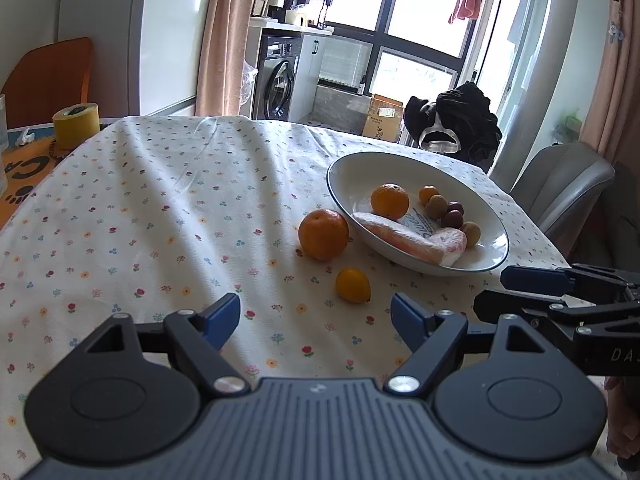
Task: Organize fruits
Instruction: 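Grasp the small tangerine on the cloth with the left tool and lift it, then grasp the large orange with the right tool while the left tool holds the tangerine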
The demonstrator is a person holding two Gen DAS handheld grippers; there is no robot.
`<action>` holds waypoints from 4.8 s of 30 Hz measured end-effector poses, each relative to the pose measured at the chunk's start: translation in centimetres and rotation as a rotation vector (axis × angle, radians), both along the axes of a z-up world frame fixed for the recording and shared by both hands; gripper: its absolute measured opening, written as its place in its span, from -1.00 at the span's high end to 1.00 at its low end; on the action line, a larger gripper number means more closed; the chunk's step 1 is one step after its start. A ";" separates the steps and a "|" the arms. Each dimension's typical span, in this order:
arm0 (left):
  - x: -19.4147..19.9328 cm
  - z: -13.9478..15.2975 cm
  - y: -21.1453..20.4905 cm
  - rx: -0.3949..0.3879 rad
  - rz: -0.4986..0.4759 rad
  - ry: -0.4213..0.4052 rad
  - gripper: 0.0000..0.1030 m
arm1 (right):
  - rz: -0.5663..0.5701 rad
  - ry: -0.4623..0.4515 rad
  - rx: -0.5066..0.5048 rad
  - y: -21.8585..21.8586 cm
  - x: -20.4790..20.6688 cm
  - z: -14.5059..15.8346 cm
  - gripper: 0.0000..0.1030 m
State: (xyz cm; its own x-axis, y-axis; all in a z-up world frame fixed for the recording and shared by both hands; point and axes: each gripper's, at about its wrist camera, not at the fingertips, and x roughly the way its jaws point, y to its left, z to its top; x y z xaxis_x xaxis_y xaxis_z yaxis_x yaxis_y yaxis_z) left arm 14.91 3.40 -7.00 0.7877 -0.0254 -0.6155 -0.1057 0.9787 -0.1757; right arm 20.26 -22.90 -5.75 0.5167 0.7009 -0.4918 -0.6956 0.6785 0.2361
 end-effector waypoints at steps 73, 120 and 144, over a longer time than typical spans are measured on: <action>5.1 -1.7 -0.9 -0.031 -0.080 0.053 -0.13 | 0.009 0.072 -0.037 2.2 1.8 -2.4 -0.19; -1.9 -1.0 9.4 -0.164 0.091 -0.039 0.60 | -0.141 0.115 -0.158 12.8 1.5 -1.3 -0.18; -3.1 -2.2 11.6 -0.233 0.110 -0.057 0.60 | -0.315 0.090 -0.208 15.3 2.7 -2.3 0.49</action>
